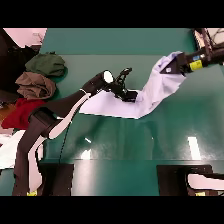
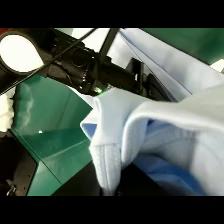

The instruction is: Fold the shirts.

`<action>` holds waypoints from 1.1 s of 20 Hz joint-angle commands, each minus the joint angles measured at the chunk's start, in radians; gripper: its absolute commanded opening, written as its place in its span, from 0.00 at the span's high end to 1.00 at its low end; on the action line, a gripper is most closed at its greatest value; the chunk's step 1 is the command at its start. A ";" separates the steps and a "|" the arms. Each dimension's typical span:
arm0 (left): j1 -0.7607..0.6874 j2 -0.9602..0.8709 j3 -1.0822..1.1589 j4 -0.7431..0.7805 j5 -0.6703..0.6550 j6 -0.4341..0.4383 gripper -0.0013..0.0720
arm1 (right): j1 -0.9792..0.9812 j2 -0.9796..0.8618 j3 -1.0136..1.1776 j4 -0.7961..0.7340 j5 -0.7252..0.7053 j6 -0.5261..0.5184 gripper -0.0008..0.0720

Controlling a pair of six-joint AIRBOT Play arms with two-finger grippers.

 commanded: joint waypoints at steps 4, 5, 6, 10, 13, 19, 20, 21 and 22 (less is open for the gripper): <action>0.112 -0.003 0.127 0.043 -0.208 -0.003 0.95 | 0.135 -0.108 0.174 -0.001 -0.020 0.013 0.97; 0.140 -0.002 0.171 0.059 -0.253 -0.003 0.95 | 0.156 -0.121 0.183 0.000 -0.032 0.013 0.97; 0.174 0.008 0.206 0.072 -0.288 -0.003 0.95 | 0.177 -0.131 0.188 0.000 -0.041 0.013 0.97; 0.322 0.166 0.202 0.189 -0.307 0.005 0.95 | 0.295 -0.187 0.188 0.001 -0.111 0.011 0.97; 0.452 0.299 0.202 0.285 -0.357 0.024 0.95 | 0.431 -0.251 0.188 0.008 -0.257 -0.046 0.97; 0.634 0.460 0.200 0.291 -0.401 0.024 0.95 | 0.674 -0.389 0.188 0.007 -0.708 -0.094 0.16; 0.649 0.473 0.200 0.291 -0.410 0.024 0.95 | 0.674 -0.378 0.188 0.002 -0.712 -0.094 0.16; 0.661 0.484 0.200 0.290 -0.422 0.024 0.95 | 0.660 -0.355 0.188 -0.026 -0.677 -0.094 0.16; 0.664 0.491 0.200 0.291 -0.436 0.024 0.95 | 0.640 -0.331 0.188 -0.076 -0.619 -0.093 0.17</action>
